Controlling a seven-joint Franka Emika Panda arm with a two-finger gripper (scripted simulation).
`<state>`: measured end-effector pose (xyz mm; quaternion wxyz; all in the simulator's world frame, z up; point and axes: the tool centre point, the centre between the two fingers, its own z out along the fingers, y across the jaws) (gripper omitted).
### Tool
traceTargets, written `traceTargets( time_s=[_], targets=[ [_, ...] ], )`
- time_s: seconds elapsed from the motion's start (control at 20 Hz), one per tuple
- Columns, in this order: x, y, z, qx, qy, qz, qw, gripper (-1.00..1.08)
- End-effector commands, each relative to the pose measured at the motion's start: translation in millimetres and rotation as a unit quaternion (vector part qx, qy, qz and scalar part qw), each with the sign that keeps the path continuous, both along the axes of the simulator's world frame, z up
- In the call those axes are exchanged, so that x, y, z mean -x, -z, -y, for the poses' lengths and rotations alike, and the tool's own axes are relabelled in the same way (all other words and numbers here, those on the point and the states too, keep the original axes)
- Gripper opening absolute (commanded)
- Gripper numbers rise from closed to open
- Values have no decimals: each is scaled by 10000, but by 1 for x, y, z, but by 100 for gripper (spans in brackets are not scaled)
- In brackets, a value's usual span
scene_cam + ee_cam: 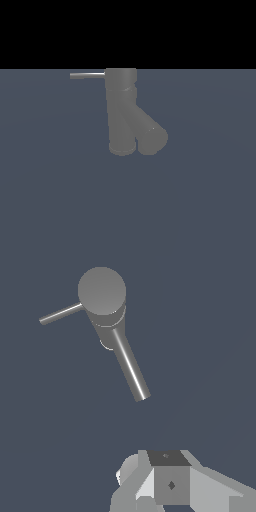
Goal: Turn on the faucet by rotating a designated handle.
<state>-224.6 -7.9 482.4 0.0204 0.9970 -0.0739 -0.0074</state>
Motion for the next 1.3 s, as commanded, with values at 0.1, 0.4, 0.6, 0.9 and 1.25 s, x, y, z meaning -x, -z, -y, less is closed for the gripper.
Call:
traceTargets(
  time_s=[0.1,0.4,0.6,0.9,1.25],
  targets=[
    [-17,5,-5,-25,308,18,9995,-100],
    [-48,17,-17,-67,881,45,9961,-100],
    [-70,27,-26,-93,1294,60,9915,-100],
    [-101,44,-41,-125,1914,77,9814,-100],
    [-136,69,-60,-149,2635,92,9645,-100]
  ],
)
